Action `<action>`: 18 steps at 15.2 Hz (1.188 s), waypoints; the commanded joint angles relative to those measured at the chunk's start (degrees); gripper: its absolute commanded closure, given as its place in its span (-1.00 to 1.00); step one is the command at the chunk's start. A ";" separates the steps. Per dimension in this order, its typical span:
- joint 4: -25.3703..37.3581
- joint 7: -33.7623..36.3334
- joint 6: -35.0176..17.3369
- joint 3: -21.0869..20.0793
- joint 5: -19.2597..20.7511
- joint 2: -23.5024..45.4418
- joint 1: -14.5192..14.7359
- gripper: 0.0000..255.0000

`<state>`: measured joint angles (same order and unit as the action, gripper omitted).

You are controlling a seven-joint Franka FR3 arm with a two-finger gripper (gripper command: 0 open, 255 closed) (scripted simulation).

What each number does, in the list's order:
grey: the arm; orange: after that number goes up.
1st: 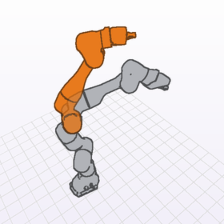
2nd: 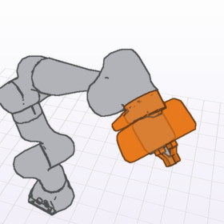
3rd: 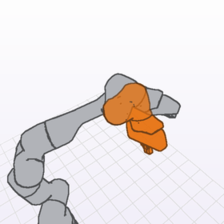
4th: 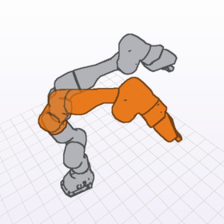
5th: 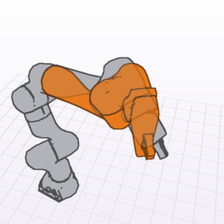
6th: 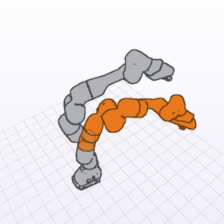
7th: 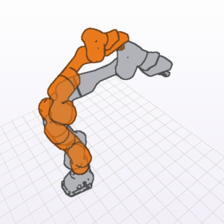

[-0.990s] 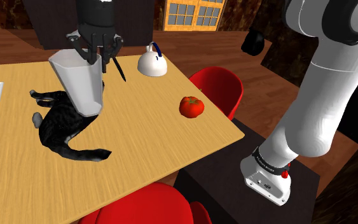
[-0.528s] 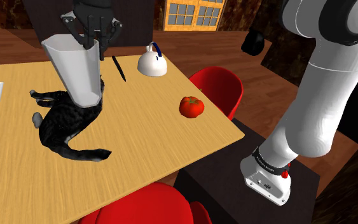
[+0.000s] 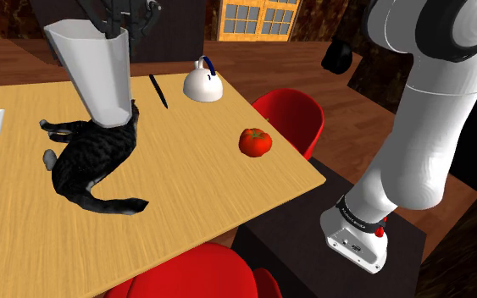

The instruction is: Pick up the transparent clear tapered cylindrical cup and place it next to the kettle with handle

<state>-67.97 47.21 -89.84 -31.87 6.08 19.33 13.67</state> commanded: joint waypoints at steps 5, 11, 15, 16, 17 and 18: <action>-3.02 -6.69 -0.06 1.60 -2.53 -3.04 -5.82 1.00; -4.32 -14.60 0.26 4.07 -4.39 -4.44 -11.65 1.00; -3.27 -19.56 1.11 5.74 -4.88 -3.92 -14.95 1.00; -2.76 -20.75 1.40 6.16 -4.92 -3.61 -15.71 1.00; -2.16 -21.93 1.72 6.57 -4.93 -3.22 -16.44 1.00; -1.44 -23.09 2.08 6.97 -4.92 -2.76 -17.15 1.00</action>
<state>-69.53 25.43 -87.86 -25.30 1.31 16.50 -2.64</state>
